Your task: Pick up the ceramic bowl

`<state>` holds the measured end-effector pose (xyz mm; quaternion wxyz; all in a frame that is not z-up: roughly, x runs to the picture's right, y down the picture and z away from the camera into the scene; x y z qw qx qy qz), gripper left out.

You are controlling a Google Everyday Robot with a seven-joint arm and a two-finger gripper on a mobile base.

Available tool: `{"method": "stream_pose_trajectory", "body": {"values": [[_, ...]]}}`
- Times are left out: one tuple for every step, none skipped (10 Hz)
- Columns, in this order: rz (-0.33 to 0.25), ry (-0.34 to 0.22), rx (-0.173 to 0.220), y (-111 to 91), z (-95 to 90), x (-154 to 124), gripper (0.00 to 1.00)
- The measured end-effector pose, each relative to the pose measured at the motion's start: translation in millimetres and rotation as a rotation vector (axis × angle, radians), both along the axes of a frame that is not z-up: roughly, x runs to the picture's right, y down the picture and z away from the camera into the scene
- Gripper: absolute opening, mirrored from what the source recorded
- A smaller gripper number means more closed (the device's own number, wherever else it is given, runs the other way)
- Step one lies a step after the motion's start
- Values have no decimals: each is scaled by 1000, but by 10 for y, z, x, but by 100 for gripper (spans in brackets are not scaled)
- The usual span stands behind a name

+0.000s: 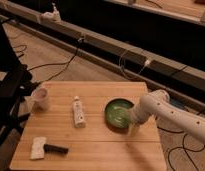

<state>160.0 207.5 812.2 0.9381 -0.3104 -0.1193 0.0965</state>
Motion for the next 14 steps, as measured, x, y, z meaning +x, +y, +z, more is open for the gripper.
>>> {"method": "stream_pose_trajectory", "body": {"values": [[3, 2, -24, 63, 72, -54, 70], [5, 2, -38, 84, 95, -77, 62], [10, 1, -47, 85, 117, -103, 52], [19, 2, -48, 62, 127, -111, 42], [25, 3, -48, 42, 124, -111, 34], [32, 2, -42, -9, 93, -113, 22], [39, -2, -28, -75, 53, -124, 12], [47, -4, -4, -179, -8, -129, 3], [59, 0, 24, -303, -77, -125, 0], [77, -2, 64, -462, -182, -129, 0], [102, -12, 111, -633, -335, -148, 0], [114, -30, 143, -747, -448, -184, 0], [128, -52, 175, -856, -579, -215, 0], [141, -69, 199, -924, -685, -223, 0]]}}
